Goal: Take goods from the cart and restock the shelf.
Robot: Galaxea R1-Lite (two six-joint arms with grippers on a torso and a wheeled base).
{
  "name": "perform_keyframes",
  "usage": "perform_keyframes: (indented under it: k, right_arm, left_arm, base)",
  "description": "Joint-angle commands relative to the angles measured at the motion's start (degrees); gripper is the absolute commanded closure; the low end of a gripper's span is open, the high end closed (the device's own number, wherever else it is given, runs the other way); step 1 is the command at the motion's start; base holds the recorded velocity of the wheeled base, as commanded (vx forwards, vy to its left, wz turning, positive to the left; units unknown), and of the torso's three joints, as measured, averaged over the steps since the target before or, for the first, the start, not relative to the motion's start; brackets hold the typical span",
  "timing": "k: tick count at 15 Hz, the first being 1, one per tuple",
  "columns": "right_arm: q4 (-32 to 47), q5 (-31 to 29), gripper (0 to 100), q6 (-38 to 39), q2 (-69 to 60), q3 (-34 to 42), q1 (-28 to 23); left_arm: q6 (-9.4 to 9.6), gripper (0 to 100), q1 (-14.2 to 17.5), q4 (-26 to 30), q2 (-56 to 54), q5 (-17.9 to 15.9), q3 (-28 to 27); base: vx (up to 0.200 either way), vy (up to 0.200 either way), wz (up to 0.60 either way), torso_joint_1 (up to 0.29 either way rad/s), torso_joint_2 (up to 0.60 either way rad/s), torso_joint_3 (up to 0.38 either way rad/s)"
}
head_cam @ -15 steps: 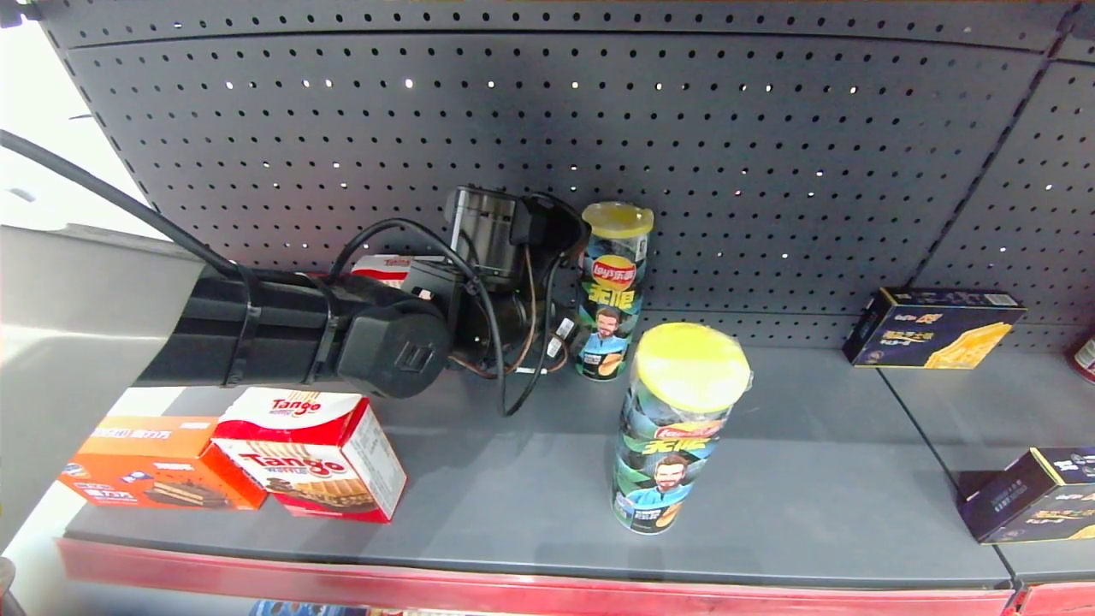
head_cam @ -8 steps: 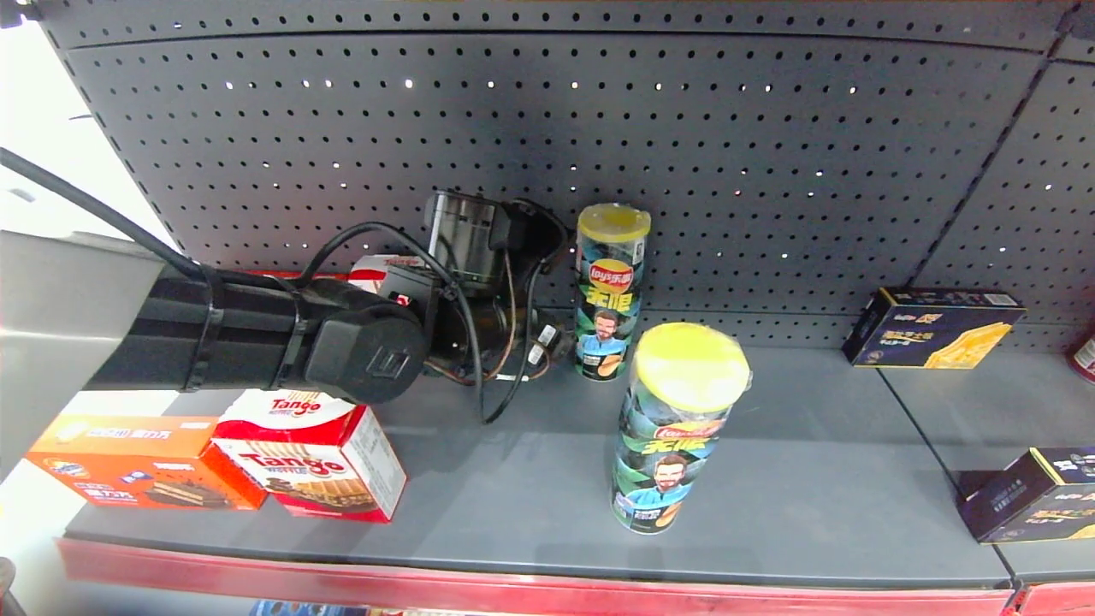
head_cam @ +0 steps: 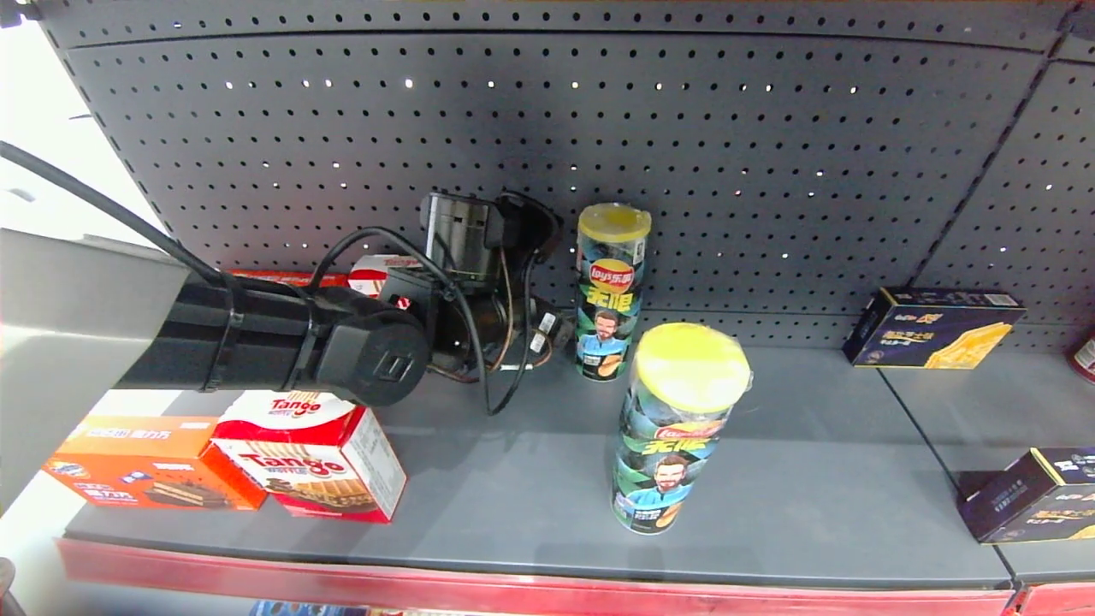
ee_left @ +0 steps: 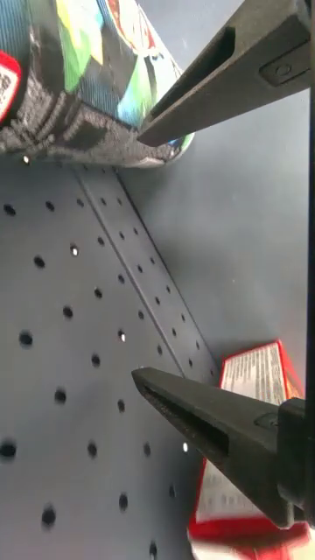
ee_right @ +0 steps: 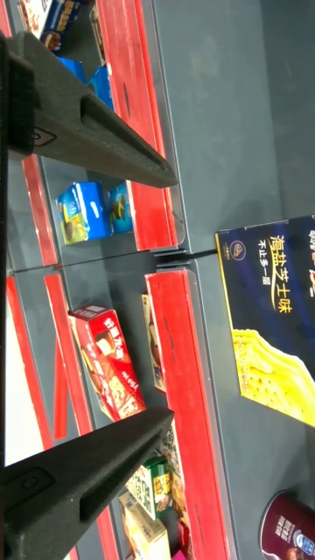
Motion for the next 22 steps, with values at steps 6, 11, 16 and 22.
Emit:
perform_keyframes:
  k: [6,11,16,22]
  right_arm:
    - [-0.08,0.01,0,-0.05,0.09,0.00,0.02]
    - [-0.08,0.01,0,-0.05,0.09,0.00,0.02]
    - [0.01,0.01,0,-0.05,0.09,0.00,0.02]
    - [-0.08,0.01,0,-0.05,0.09,0.00,0.02]
  left_arm:
    - [-0.10,0,-1.52,-0.15,1.82,0.02,-0.62]
    - [-0.80,0,-2.84,-0.15,2.61,0.11,-1.77]
    - [-0.89,0,-3.02,-0.24,-0.99,1.51,1.75]
    - [-2.38,0,-2.58,-9.38,-1.69,3.27,8.34]
  base:
    - [0.000,0.000,0.00,0.000,0.00,0.000]
    - [0.000,0.000,0.00,0.000,0.00,0.000]
    - [0.000,0.000,0.00,0.000,0.00,0.000]
    - [0.000,0.000,0.00,0.000,0.00,0.000]
